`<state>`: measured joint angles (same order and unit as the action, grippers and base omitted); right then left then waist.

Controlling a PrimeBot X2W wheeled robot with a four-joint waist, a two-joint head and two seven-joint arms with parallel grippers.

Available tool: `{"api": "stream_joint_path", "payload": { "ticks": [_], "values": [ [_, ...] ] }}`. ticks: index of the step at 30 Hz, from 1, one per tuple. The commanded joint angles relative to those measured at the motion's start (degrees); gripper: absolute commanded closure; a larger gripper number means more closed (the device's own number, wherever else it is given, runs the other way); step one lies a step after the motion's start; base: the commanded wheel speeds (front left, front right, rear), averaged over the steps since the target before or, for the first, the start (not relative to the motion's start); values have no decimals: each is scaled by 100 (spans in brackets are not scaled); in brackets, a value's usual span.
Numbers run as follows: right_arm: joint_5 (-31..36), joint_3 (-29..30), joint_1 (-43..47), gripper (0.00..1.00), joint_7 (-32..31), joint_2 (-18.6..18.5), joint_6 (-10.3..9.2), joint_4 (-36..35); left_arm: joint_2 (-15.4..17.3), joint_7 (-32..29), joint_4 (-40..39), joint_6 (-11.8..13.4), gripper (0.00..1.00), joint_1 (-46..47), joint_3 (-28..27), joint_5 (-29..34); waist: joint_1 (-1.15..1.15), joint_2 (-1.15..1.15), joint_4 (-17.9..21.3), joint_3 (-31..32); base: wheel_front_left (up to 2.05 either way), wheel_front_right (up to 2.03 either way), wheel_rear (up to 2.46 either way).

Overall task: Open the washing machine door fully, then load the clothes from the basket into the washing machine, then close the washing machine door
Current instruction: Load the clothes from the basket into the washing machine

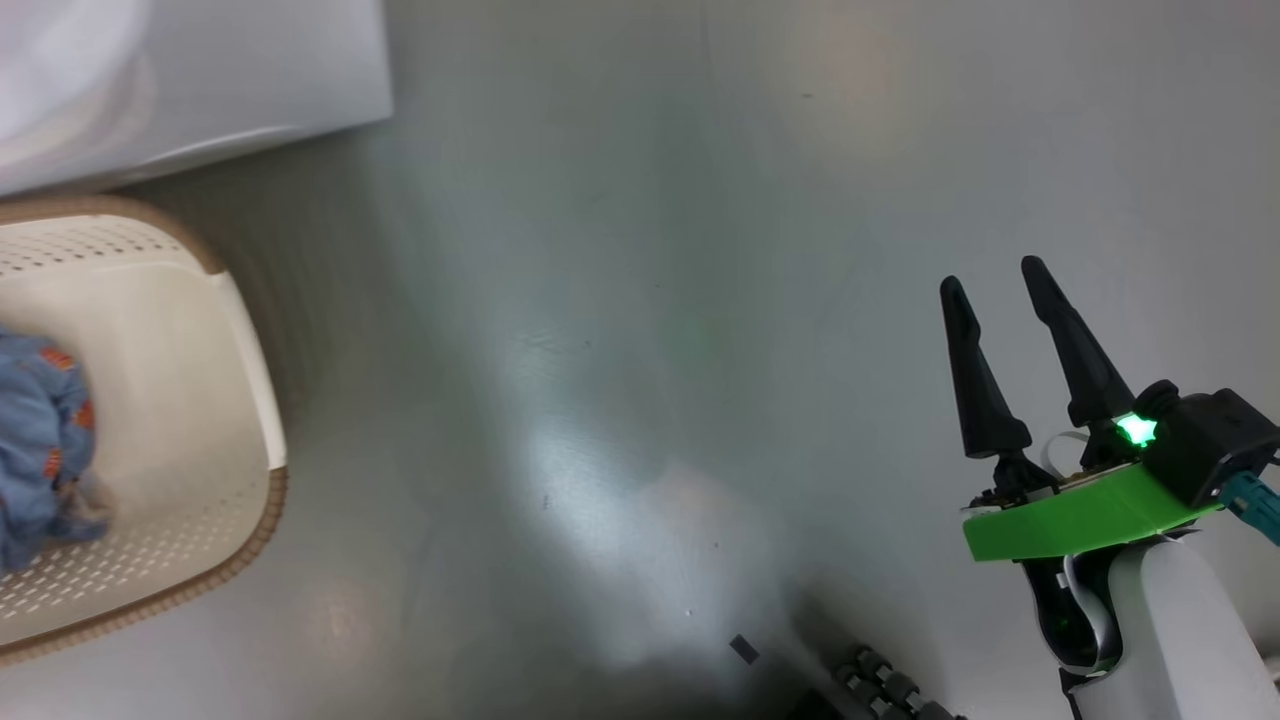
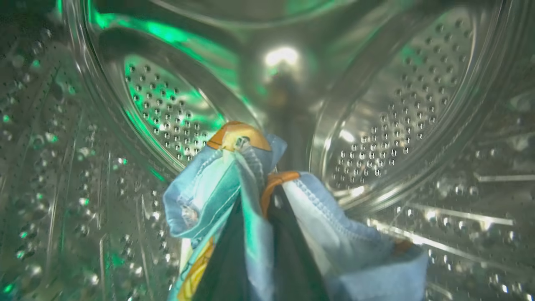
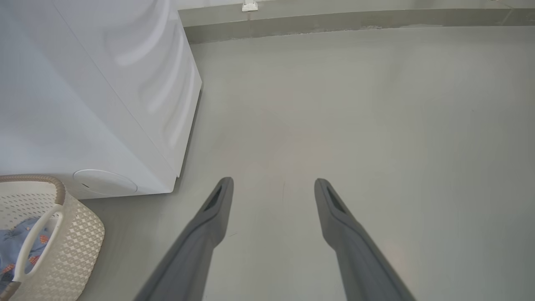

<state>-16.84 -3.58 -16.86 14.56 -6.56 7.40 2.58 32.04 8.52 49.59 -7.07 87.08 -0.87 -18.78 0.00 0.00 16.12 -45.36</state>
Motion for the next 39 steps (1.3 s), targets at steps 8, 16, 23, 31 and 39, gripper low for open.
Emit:
{"api": "stream_joint_path", "payload": {
  "ticks": [8,16,23,31,39],
  "values": [
    [-51,-191,36,0,44,38,9,-81,426,623,-141,241,100,515,-175,131,0,0,156,-96,0,0,0],
    [-49,-235,61,0,44,69,9,-59,347,646,212,182,100,424,6,278,0,0,170,-68,0,0,0],
    [-44,-252,44,0,44,78,9,-51,267,627,714,140,35,491,303,438,0,0,180,-45,0,0,0],
    [-53,-252,4,0,44,94,9,-27,253,585,1046,80,0,651,496,477,0,0,207,-33,0,0,0],
    [-32,-176,-6,0,44,59,9,-1,150,616,1326,14,0,514,636,399,0,0,135,156,0,0,0]
  ]
}}
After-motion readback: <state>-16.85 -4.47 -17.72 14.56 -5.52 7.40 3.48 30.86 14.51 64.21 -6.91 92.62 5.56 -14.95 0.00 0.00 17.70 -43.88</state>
